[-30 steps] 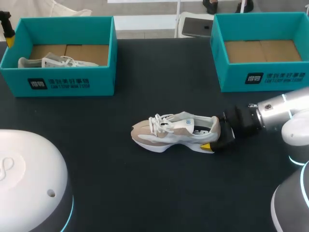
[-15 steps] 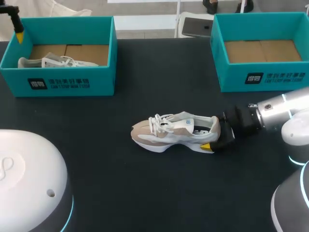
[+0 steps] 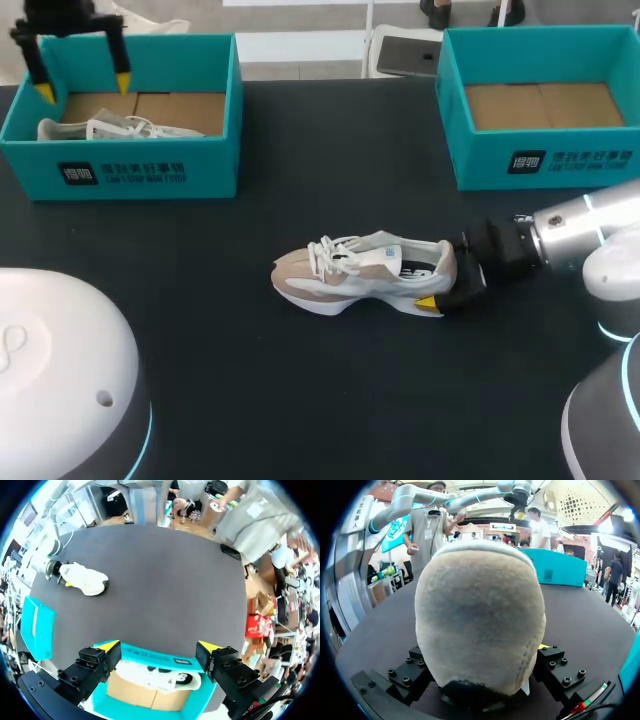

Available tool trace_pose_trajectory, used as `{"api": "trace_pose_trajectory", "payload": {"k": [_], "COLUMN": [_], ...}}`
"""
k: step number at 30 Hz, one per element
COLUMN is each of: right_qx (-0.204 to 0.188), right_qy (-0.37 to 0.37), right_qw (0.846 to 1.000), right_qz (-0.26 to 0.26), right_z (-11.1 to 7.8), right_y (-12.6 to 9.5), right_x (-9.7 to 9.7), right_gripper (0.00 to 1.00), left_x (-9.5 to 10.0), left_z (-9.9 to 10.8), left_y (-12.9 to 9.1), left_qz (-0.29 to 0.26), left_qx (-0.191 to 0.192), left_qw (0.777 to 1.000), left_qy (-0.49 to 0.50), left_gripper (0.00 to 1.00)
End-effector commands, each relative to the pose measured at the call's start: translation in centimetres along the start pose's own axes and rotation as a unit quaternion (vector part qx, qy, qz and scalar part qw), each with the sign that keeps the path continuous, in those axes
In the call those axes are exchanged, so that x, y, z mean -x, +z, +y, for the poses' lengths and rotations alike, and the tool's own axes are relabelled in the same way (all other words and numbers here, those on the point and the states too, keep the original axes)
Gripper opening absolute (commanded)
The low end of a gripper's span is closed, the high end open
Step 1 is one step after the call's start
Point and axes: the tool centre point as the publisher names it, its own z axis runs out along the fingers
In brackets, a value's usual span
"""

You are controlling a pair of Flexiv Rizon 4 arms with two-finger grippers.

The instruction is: Take the shoe out of the shoebox, open the shoe tongue, remove and reinsert the insole, then place the shoe into the shoebox

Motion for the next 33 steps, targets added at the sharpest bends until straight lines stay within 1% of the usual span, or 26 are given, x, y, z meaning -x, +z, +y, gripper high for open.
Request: {"api": "trace_pose_trajectory", "payload": {"k": [1,2,3,4,19,20,21,22,23,24,25,26,27,28,29,30,31,33], "right_qx": [-0.002,-0.002,-0.002,-0.002,-0.002,-0.002,-0.002,-0.002,-0.002,-0.002,-0.002,-0.002,-0.002,-0.002,-0.002,-0.002,-0.002,-0.002], "right_qy": [0.000,0.000,0.000,0.000,0.000,0.000,0.000,0.000,0.000,0.000,0.000,0.000,0.000,0.000,0.000,0.000,0.000,0.000], "right_qw": [1.000,1.000,1.000,1.000,1.000,1.000,1.000,1.000,1.000,1.000,1.000,1.000,1.000,1.000,1.000,1.000,1.000,1.000], "right_qz": [-0.001,-0.001,-0.001,-0.001,-0.001,-0.001,-0.001,-0.001,-0.001,-0.001,-0.001,-0.001,-0.001,-0.001,-0.001,-0.001,-0.001,-0.001], "right_z": [-0.3,-0.3,-0.3,-0.3,-0.3,-0.3,-0.3,-0.3,-0.3,-0.3,-0.3,-0.3,-0.3,-0.3,-0.3,-0.3,-0.3,-0.3], "right_y": [0.7,0.7,0.7,0.7,0.7,0.7,0.7,0.7,0.7,0.7,0.7,0.7,0.7,0.7,0.7,0.7,0.7,0.7], "right_x": [0.3,0.3,0.3,0.3,0.3,0.3,0.3,0.3,0.3,0.3,0.3,0.3,0.3,0.3,0.3,0.3,0.3,0.3], "right_gripper": [0.00,0.00,0.00,0.00,0.00,0.00,0.00,0.00,0.00,0.00,0.00,0.00,0.00,0.00,0.00,0.00,0.00,0.00], "left_x": [3.1,4.0,4.8,5.7,5.7,6.0,6.4,6.9,7.3,7.7,8.1,8.2,8.5,8.8,8.9,9.0,9.1,9.1], "left_z": [-3.5,-3.9,-4.4,-5.0,-5.0,-5.3,-5.8,-6.3,-7.0,-7.0,-7.6,-8.2,-8.4,-8.6,-8.8,-9.3,-10.1,-10.1], "left_y": [0.2,0.3,0.4,0.6,0.6,1.0,1.4,1.8,2.0,2.0,2.2,2.2,2.1,2.1,2.2,2.1,2.1,2.1], "left_qz": [-0.011,-0.004,-0.009,-0.005,-0.005,-0.016,-0.039,-0.046,-0.082,-0.083,-0.118,-0.136,-0.140,-0.143,-0.152,-0.177,-0.189,-0.189], "left_qx": [0.056,0.058,0.042,0.032,0.032,0.021,0.049,0.075,0.082,0.035,0.080,0.077,0.065,0.055,0.038,0.016,-0.030,-0.030], "left_qw": [0.990,0.986,0.981,0.981,0.981,0.966,0.945,0.916,0.884,0.845,0.814,0.772,0.734,0.690,0.638,0.600,0.579,0.579], "left_qy": [-0.127,-0.153,-0.192,-0.189,-0.189,-0.257,-0.320,-0.391,-0.452,-0.528,-0.564,-0.616,-0.662,-0.707,-0.754,-0.780,-0.792,-0.792], "left_gripper": [1.00,1.00,1.00,1.00,1.00,1.00,1.00,1.00,1.00,1.00,1.00,1.00,1.00,1.00,1.00,1.00,1.00,1.00]}}
